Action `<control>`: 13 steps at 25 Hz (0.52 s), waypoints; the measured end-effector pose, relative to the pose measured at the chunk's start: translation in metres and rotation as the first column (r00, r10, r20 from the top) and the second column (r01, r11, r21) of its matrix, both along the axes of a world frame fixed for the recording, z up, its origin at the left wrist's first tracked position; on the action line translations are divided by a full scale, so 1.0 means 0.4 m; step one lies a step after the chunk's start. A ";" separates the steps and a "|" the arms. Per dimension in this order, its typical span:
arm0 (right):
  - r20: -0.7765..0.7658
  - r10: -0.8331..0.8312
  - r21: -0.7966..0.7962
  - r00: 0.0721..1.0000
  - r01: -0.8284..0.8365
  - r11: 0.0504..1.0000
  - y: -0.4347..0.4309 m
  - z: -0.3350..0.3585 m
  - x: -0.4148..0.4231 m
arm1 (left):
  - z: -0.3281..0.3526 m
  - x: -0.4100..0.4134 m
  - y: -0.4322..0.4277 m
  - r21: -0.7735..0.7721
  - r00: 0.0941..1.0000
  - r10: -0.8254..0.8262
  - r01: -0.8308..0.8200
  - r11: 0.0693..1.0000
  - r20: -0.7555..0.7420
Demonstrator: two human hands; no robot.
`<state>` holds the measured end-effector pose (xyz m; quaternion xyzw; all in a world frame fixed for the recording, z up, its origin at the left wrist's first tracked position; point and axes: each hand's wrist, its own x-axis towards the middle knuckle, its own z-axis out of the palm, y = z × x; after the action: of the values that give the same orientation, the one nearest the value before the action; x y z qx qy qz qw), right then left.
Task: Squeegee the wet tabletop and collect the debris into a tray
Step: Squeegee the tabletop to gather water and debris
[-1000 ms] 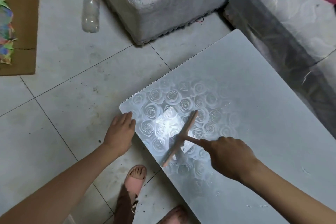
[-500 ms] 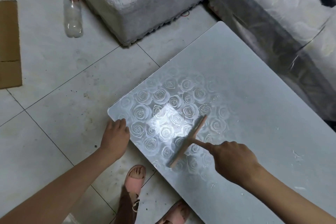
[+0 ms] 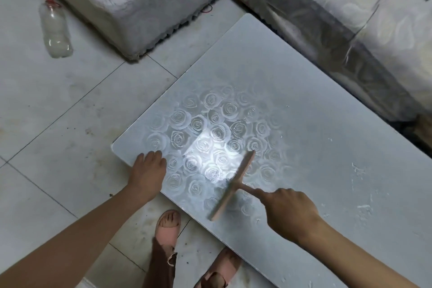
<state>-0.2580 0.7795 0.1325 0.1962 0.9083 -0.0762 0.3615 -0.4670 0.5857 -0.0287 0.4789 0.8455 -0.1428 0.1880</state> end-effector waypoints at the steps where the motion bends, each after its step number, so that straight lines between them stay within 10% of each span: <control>1: -0.016 -0.001 -0.006 1.000 0.001 1.000 -0.005 0.005 -0.005 | -0.002 0.014 0.012 -0.025 0.999 -0.025 0.026 0.999 0.031; 13: 0.048 -0.100 -0.006 0.994 0.100 0.995 0.047 0.008 0.157 | 0.002 0.111 0.085 -0.245 0.985 -0.167 0.170 0.954 0.033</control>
<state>-0.1952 0.7984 0.1356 0.2419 0.8880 -0.0933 0.3798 -0.4226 0.6196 -0.0278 0.5230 0.7761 -0.2596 0.2383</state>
